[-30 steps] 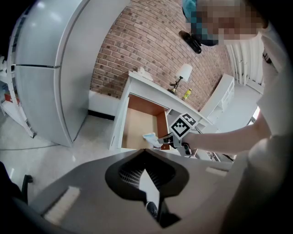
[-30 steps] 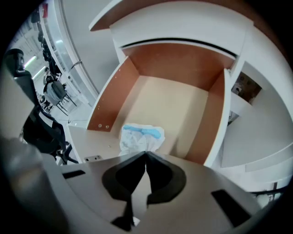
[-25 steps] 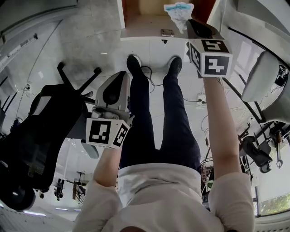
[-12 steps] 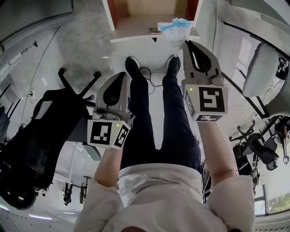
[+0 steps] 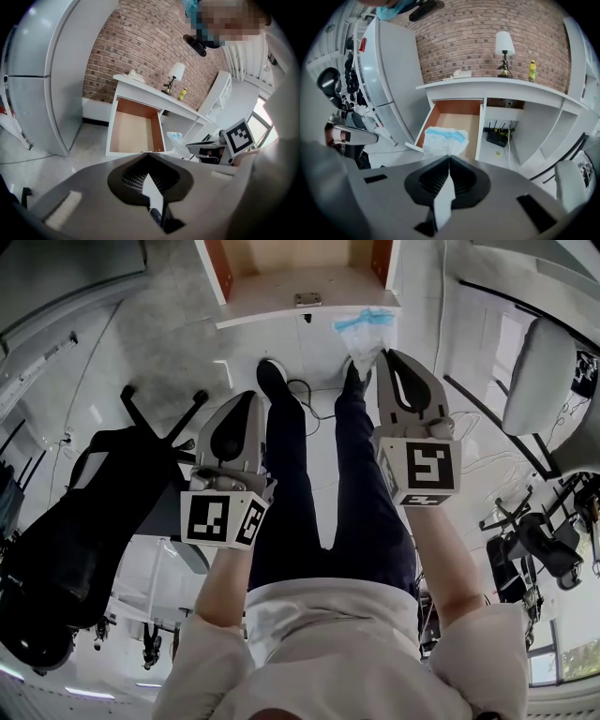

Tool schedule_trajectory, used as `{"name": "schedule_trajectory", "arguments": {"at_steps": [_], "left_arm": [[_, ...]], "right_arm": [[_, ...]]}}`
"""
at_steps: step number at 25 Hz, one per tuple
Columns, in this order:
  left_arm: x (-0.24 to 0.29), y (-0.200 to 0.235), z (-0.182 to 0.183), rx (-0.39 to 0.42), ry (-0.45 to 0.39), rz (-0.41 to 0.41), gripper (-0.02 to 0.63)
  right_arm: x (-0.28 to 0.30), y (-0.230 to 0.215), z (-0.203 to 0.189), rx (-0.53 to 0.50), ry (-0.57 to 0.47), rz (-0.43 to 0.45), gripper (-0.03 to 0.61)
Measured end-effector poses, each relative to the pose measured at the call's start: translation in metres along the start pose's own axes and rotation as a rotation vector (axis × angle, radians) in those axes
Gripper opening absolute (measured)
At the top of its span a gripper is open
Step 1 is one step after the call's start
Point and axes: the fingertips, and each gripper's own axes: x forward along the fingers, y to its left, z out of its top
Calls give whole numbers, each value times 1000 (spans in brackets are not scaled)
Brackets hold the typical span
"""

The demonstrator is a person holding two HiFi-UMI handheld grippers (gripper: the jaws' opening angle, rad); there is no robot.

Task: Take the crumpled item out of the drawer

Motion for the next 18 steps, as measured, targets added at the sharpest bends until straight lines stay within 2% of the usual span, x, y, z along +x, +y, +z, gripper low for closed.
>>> {"name": "schedule_trajectory", "arguments": {"at_steps": [4,11,14,18], "left_arm": [[-1,-4,3,4,-13,14,9],[-13,-14,24,21,-40,36,9],[-26,-23,47,34,-87,39,9],[-54,-44,90,65,-140,25,9]], "right_arm": [[-10,6,-6,8,11,2,12],[-41,29,8,44,-29,27,12],[-64,33,29,40,-76,15,12],[-108,37,79,65,-149,17,12]]}}
